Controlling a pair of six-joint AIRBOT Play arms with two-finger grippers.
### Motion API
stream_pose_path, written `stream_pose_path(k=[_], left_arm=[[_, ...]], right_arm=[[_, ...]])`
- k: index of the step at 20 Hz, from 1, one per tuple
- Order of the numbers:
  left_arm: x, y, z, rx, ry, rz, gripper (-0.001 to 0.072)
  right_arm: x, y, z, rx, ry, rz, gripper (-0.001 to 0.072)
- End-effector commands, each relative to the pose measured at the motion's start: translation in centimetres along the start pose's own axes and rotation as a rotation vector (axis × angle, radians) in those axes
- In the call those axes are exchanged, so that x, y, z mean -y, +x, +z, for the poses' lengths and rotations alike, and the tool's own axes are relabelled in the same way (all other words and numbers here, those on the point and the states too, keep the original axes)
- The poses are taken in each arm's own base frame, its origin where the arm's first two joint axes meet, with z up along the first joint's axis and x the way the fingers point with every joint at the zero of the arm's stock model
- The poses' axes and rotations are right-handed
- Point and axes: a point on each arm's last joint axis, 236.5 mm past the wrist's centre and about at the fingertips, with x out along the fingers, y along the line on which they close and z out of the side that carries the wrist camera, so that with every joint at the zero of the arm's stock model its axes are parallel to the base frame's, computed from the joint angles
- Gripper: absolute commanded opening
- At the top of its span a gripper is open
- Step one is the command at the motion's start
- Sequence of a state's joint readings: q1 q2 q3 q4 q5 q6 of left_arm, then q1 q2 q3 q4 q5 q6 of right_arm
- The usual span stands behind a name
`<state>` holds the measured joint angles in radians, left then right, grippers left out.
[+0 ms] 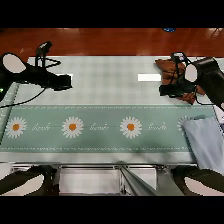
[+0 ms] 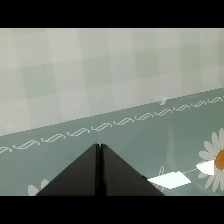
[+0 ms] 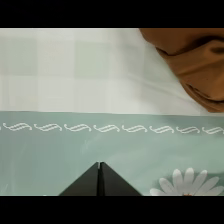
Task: Fold the shirts.
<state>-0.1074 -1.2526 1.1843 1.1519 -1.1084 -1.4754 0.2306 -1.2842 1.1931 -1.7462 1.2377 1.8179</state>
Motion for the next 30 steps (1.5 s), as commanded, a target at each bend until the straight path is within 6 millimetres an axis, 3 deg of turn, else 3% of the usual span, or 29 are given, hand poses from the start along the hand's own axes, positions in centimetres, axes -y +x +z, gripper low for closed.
stream_pose_path(k=[1,15,18,21,24,25,26,27,28,30], left_arm=[[0.0,0.0,0.0,0.000,-0.001,0.001,0.0016],[-0.1,0.0,0.1,0.005,-0.001,0.001,0.0016],[-0.3,-0.1,2.4,0.101,-0.001,0.010,0.0017],[-0.5,-0.4,4.3,0.185,-0.001,0.019,0.0017],[-0.8,-1.4,8.1,0.348,-0.001,0.034,0.0022],[-1.0,-1.8,9.4,0.408,-0.002,0.041,0.0072],[-1.3,-2.3,10.8,0.471,-0.003,0.048,0.0220],[-1.5,-2.8,12.1,0.529,-0.004,0.056,0.0421],[-1.9,-3.3,13.4,0.589,-0.008,0.066,0.0504],[-2.9,-4.5,15.0,0.669,-0.020,0.084,0.0504]], right_arm=[[-0.1,0.0,0.0,-0.001,-0.001,0.000,0.0027],[-0.1,0.0,0.0,0.001,-0.001,0.001,0.0028],[0.4,-0.1,2.4,0.102,-0.018,-0.018,0.0028],[0.2,-0.2,3.2,0.137,-0.020,-0.011,0.0028],[-0.5,-0.4,5.0,0.211,-0.017,0.017,0.0028],[-0.6,-0.4,5.9,0.248,-0.022,0.019,0.0049],[-0.1,-0.6,7.1,0.299,-0.043,-0.007,0.0244],[0.7,-0.9,8.4,0.354,-0.073,-0.050,0.0416],[2.1,-1.5,10.0,0.421,-0.084,-0.112,0.0411],[6.3,-2.6,12.4,0.531,0.031,-0.210,0.0409]])
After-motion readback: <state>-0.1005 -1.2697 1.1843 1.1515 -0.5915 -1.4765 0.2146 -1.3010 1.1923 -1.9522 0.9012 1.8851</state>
